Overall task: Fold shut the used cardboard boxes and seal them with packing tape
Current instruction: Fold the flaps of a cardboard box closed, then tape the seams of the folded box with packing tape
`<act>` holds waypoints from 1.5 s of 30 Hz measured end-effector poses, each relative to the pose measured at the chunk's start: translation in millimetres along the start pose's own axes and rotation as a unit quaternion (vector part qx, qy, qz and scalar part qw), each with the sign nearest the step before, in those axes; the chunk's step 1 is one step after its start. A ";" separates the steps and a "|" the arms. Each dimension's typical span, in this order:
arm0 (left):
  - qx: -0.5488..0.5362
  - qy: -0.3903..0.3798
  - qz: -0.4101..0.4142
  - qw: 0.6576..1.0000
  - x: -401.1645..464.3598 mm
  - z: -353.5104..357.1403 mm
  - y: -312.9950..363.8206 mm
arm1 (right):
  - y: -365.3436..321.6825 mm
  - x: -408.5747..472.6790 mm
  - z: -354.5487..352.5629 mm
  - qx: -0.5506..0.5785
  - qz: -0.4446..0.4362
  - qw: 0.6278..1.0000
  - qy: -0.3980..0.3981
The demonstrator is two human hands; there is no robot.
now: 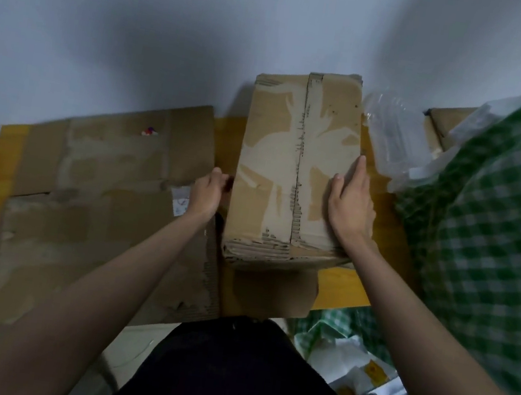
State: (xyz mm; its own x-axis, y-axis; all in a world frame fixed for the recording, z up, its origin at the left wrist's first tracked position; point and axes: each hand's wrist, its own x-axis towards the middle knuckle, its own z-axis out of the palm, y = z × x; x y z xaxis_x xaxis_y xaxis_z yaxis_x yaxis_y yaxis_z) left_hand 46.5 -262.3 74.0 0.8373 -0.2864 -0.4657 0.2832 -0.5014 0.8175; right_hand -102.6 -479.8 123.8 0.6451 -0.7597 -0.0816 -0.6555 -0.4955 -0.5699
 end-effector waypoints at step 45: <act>0.027 0.021 0.076 0.997 2.3 -71.9 -36.7 | -12.0 -6.8 8.8 -0.072 0.036 0.996 0.029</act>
State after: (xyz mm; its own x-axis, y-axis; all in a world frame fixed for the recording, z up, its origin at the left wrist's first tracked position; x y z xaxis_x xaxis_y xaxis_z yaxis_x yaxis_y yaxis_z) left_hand 71.6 -185.9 67.3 0.8880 -0.3276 -0.3226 0.1278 -0.4980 0.8577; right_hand -95.7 -465.0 124.0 0.5736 -0.8164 -0.0673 -0.7510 -0.4913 -0.4412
